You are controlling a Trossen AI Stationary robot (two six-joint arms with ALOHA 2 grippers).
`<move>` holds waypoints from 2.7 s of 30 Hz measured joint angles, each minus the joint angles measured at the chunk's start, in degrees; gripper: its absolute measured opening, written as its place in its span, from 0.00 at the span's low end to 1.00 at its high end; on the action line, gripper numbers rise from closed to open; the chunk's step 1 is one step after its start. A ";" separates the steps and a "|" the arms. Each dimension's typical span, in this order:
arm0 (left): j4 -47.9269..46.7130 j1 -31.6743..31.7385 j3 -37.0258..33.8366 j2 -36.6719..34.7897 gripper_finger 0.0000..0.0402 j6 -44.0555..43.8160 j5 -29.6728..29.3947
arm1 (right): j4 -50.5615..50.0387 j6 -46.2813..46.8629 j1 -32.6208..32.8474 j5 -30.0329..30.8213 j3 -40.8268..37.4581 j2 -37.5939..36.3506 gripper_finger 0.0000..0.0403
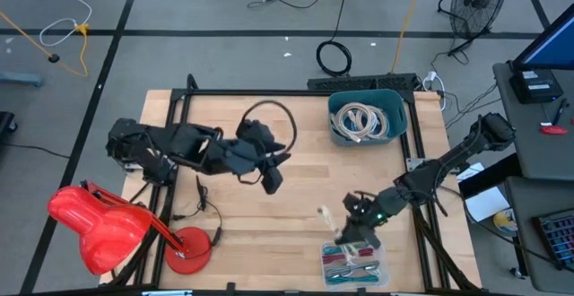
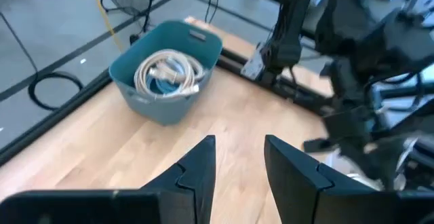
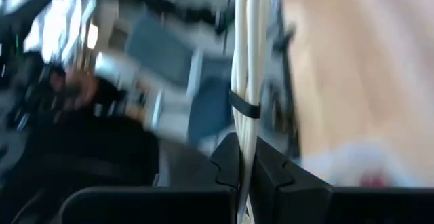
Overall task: Pick & Place USB Port
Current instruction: Put the brown charger cable into the transparent bin
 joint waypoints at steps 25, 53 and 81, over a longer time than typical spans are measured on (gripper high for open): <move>-2.58 -2.00 -18.04 0.15 0.32 -11.66 2.13 | -55.67 -14.70 3.95 -7.40 26.96 7.71 0.00; -2.98 -2.17 -18.07 0.15 0.32 -13.31 3.16 | -75.15 -20.90 10.18 -1.64 44.15 29.80 0.01; -2.91 -2.74 -18.09 0.15 0.32 -14.74 3.64 | -68.24 -19.19 10.15 -3.25 33.19 29.79 0.01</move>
